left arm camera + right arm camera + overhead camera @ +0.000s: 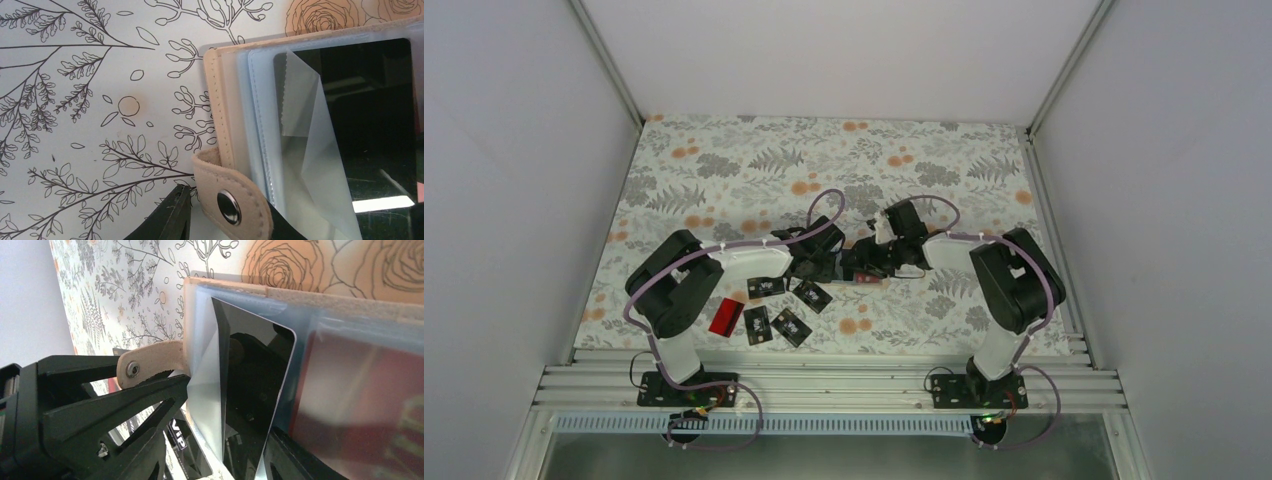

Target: Put the credit cards into the card holder

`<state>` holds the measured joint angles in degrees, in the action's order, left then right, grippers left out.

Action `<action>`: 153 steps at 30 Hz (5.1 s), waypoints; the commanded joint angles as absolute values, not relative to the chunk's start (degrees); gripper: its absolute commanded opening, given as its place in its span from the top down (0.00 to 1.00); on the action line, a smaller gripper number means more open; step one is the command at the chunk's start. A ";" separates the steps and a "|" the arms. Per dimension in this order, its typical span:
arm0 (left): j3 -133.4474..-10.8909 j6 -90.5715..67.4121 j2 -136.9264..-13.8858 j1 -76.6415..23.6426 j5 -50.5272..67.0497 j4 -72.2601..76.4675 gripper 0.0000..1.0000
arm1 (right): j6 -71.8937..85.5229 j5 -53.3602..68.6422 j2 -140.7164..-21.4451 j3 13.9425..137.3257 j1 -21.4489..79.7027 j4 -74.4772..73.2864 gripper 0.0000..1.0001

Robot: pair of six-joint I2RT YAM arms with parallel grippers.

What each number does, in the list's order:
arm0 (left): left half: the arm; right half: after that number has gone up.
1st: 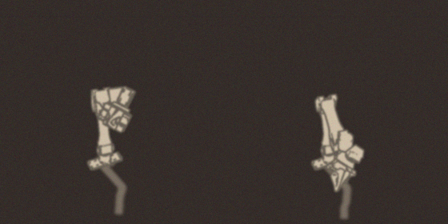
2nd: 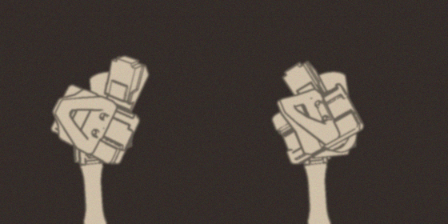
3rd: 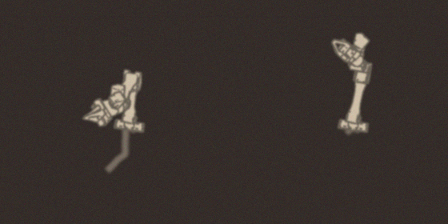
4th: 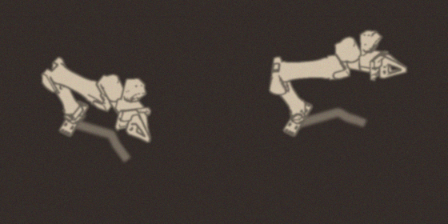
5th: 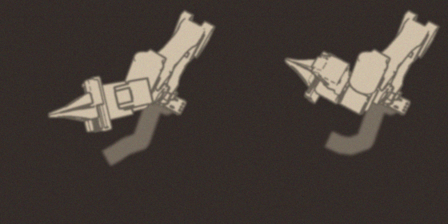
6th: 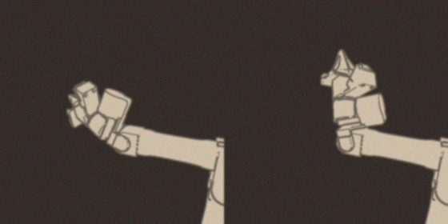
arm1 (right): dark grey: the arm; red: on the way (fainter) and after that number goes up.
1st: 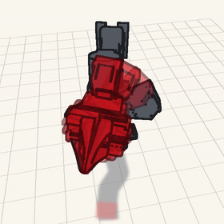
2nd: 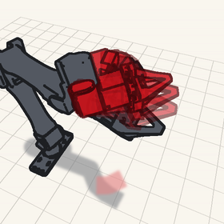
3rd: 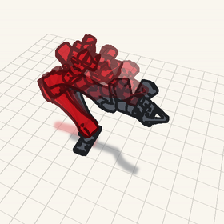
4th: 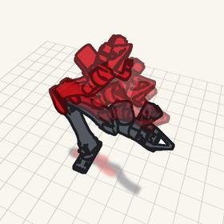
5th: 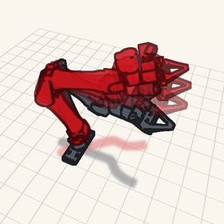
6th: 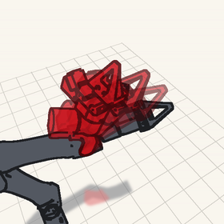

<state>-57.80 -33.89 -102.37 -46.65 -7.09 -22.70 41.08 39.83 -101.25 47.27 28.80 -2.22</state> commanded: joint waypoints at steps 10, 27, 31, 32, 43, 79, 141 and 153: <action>-56.34 -34.37 -102.13 -46.76 -6.37 -23.22 0.74 | 38.33 38.90 -100.35 51.54 29.27 -6.47 0.43; -55.99 -34.37 -102.03 -46.74 -6.39 -22.88 0.74 | 37.09 38.12 -101.86 53.85 30.84 -11.12 0.43; -55.98 -34.37 -102.04 -46.76 -6.35 -22.83 0.74 | 35.71 36.74 -101.76 55.95 31.34 -14.43 0.41; -55.91 -34.37 -102.02 -46.76 -6.40 -22.70 0.74 | 35.51 36.35 -101.70 56.32 31.41 -15.14 0.39; -55.46 -34.54 -102.17 -46.80 -6.33 -21.50 0.74 | 33.24 31.55 -100.46 59.12 32.24 -22.68 0.28; -55.34 -33.52 -95.83 -46.76 -10.64 -22.93 0.73 | 24.32 27.52 -84.63 45.79 20.28 -23.86 0.20; -58.08 -32.09 -101.82 -48.88 -9.22 -17.13 0.97 | 28.59 48.56 -88.33 47.50 20.02 -14.07 0.24; -57.73 -32.34 -101.31 -49.00 -9.26 -16.89 0.98 | 31.21 47.99 -90.12 50.90 24.95 -12.49 0.24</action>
<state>-58.26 -31.42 -100.99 -48.45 -10.28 -18.90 29.80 47.40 -89.93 48.84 22.92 -14.17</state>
